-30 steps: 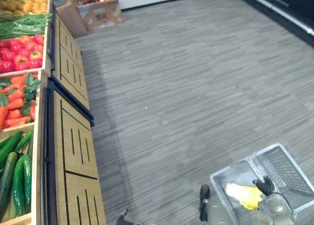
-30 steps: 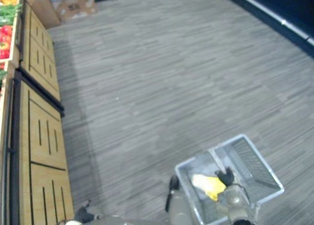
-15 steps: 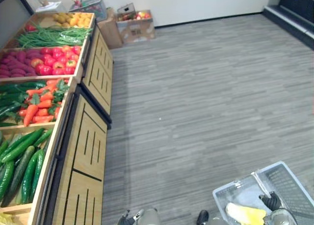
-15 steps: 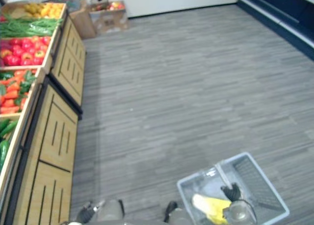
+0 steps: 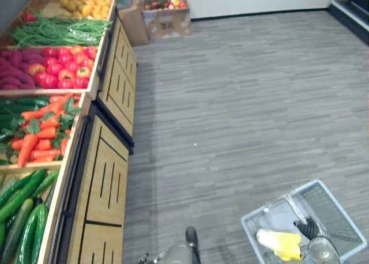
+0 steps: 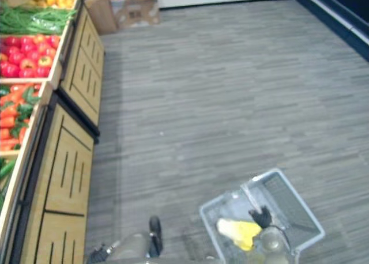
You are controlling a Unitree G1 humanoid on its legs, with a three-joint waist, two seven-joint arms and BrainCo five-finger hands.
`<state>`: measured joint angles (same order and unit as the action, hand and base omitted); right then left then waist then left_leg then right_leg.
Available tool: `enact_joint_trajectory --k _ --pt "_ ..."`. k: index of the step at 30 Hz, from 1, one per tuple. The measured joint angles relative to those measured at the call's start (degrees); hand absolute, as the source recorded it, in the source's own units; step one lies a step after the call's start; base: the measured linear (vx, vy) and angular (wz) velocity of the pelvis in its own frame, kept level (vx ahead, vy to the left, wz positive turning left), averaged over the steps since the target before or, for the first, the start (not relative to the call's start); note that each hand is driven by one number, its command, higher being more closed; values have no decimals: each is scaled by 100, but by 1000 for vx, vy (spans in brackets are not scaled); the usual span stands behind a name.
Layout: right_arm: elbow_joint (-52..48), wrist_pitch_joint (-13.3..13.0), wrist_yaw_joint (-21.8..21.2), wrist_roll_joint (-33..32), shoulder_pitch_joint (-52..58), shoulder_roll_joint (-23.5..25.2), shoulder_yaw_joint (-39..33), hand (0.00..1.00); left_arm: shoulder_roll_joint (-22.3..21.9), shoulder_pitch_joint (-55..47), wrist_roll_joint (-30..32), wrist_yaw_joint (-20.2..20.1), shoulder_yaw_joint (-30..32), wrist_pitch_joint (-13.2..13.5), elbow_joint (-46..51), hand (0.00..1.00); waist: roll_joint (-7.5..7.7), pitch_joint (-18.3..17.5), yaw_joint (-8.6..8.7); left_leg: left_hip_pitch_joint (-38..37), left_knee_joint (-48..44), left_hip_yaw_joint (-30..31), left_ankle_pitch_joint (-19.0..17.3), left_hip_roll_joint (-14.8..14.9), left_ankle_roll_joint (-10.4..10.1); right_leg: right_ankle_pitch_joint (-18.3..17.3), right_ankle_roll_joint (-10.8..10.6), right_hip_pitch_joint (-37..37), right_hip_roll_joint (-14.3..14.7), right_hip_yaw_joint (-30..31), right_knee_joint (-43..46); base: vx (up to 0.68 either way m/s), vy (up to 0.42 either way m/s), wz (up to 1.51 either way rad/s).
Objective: Pick vegetable in the basket
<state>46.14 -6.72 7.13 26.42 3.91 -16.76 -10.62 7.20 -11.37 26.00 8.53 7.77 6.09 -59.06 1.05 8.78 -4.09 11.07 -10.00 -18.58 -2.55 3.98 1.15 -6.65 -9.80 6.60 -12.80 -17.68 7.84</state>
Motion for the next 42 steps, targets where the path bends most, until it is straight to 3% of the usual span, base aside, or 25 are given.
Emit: enact_joint_trajectory --k 2,3,5,6,8,9,11,13,15,17,18,19,21,23,27,29,30,32,33,34,36,39,42 --pt "15 -3 1 13 -28 -6 21 100 8 -15 0 0 -11 -4 -1 0 -46 -39 -10 -243 197 7 -122 -68 10 36 -60 -520 -193 263 1248 184 129 0" --pt "12 -12 1 41 -44 5 52 100 66 -40 -3 0 -71 -9 4 0 71 -52 22 -376 327 26 -171 -137 45 200 -142 -919 -352 405 2122 204 147 12" --pt "31 12 5 44 -41 55 86 100 181 -56 -3 -4 -117 -9 41 0 98 -76 34 -664 498 118 -249 -231 100 641 -68 -1277 -487 631 3022 228 101 26" --pt "91 18 21 40 -44 149 76 100 282 -99 -5 -2 -122 -14 73 0 151 -84 56 -850 540 231 -389 -249 198 555 16 -1459 -498 755 3585 280 67 35" --pt "188 23 24 18 -36 243 80 100 342 -144 -19 8 -114 -37 98 0 168 -98 86 -1071 579 404 -505 -225 203 41 170 -1625 -402 678 3842 331 -7 50" --pt "200 23 26 -4 4 254 70 100 414 -137 -43 13 -53 -44 126 0 149 -94 135 -1243 564 582 -581 -154 180 -318 351 -1759 -220 518 3616 321 -71 64" --pt "203 23 24 -4 45 254 21 100 388 -135 -91 15 50 -44 194 0 86 -101 242 -1296 464 881 -651 -21 89 -382 460 -1908 84 491 2862 265 -110 81" --pt "209 32 21 -50 103 254 -34 100 373 -96 -112 24 179 -42 212 0 57 -94 262 -1342 426 1176 -719 136 -26 -286 391 -2059 389 757 1610 245 -167 77" --pt "211 43 22 -55 142 256 -97 100 370 -84 -112 26 242 -43 210 0 65 -94 278 -1342 376 1436 -787 218 -138 -172 254 -2116 469 975 784 281 -263 76" --pt "209 58 13 -48 205 313 -242 100 364 -117 -111 25 375 -42 203 0 217 -46 268 -1472 288 1747 -975 257 -448 469 267 -2046 418 1206 -101 332 -387 87" --pt "205 60 17 -44 232 359 -255 100 415 -134 -111 25 407 -42 202 0 334 -41 270 -1488 247 1833 -1047 227 -564 581 252 -1989 344 1233 -197 290 -461 84" --pt "213 88 18 -45 258 389 -286 100 440 -114 -112 24 486 -51 170 0 373 7 280 -1553 212 2003 -1170 261 -751 1125 238 -1938 357 1202 -12 258 -461 79" --pt "207 127 14 -43 228 320 -506 100 120 -73 -111 11 496 -36 39 0 -1 17 226 -1531 191 2109 -1173 702 -833 561 484 -2002 685 839 480 259 -429 61" --pt "212 134 3 -44 194 279 -526 100 12 -76 -114 16 516 -42 -30 0 -133 1 222 -1487 205 2132 -966 863 -918 298 600 -2016 763 605 677 212 -299 51" --pt "465 134 -6 -52 193 224 -527 100 -7 -60 -116 17 562 -41 26 0 -237 -64 226 -736 -830 2402 -597 968 -975 163 714 -1482 805 -86 215 190 -208 79" --pt "592 143 -2 -62 208 202 -557 100 1 -21 -116 25 545 -47 84 0 -241 -61 232 -437 -1287 2277 -380 989 -1102 226 735 -1181 767 -420 22 192 -110 98" --pt "668 159 1 -71 212 196 -647 100 5 23 -120 33 536 -52 129 0 -183 -31 217 -287 -1500 1908 -212 1056 -1137 261 784 -995 692 -638 -50 161 -56 90" --pt "651 162 56 -182 142 106 -698 100 5 19 -131 86 489 -50 221 0 -176 -32 189 -196 -1259 766 -269 1223 -1038 262 783 -903 544 -929 -122 163 7 85" --pt "645 156 93 -190 49 39 -732 100 2 37 -130 104 473 -63 214 0 -188 -33 212 -176 -739 303 -110 1134 -878 264 777 -902 458 -1097 -127 118 64 73" --pt "641 148 107 -196 23 4 -761 100 -1 40 -130 105 440 -66 217 0 -221 -47 224 -170 -410 200 85 1067 -783 275 760 -902 444 -1159 -128 83 122 65" --pt "638 143 115 -220 -43 -19 -894 100 -22 46 -125 116 372 -83 214 0 -337 -107 220 -379 393 280 321 852 -789 311 689 -837 445 -1284 -224 107 167 75" --pt "652 128 114 -274 -155 41 -909 100 -16 54 -128 144 398 -133 207 0 -184 -18 139 -334 542 506 348 651 -760 395 553 -591 379 -1448 -582 42 132 65" --pt "643 102 115 -268 -183 116 -903 100 -21 29 -113 146 391 -175 208 0 -169 -5 0 -286 338 391 357 566 -747 442 475 -304 312 -1604 -768 -12 75 40"
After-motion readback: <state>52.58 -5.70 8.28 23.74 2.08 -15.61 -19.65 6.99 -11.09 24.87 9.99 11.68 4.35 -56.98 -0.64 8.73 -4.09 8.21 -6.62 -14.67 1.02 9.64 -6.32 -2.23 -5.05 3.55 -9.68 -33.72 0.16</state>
